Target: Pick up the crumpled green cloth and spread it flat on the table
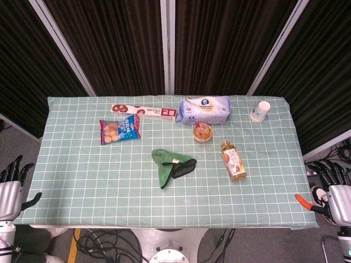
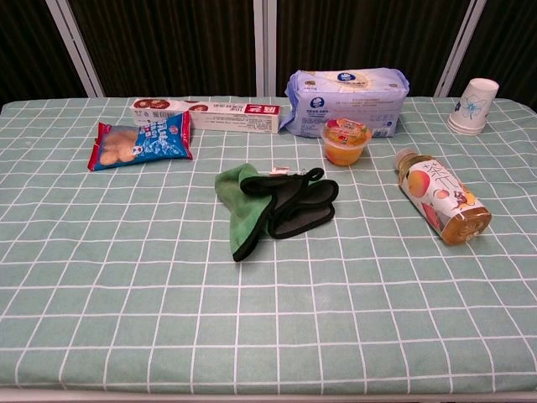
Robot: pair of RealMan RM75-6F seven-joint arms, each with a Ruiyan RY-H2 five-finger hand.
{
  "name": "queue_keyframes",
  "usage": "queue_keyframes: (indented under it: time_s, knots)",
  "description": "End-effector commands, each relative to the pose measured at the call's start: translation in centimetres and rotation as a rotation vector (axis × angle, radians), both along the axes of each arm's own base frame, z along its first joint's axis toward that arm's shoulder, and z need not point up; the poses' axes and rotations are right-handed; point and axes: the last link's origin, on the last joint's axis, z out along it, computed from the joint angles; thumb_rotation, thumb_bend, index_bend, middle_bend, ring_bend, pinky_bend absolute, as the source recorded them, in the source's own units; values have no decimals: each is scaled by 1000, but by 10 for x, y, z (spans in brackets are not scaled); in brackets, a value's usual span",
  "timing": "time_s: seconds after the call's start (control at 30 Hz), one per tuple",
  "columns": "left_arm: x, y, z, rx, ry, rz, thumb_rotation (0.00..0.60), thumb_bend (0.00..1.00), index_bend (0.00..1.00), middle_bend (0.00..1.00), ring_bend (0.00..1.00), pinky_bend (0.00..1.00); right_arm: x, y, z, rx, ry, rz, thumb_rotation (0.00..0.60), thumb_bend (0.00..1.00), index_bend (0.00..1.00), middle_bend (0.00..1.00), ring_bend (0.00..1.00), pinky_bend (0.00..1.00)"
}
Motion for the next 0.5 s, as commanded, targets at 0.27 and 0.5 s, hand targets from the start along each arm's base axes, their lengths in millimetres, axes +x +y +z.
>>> queue_keyframes:
  time_s: [0.27, 0.5]
  knots:
    - [1, -1, 0, 3, -4, 1, 600, 234, 249, 131, 103, 183, 2, -2, -1, 3, -3, 10, 432, 93, 187, 145, 8, 0]
    - [2, -1, 2, 12, -12, -9, 600, 234, 250, 131, 103, 183, 12, -8, -5, 18, -20, 43, 437, 91, 189, 145, 9, 0]
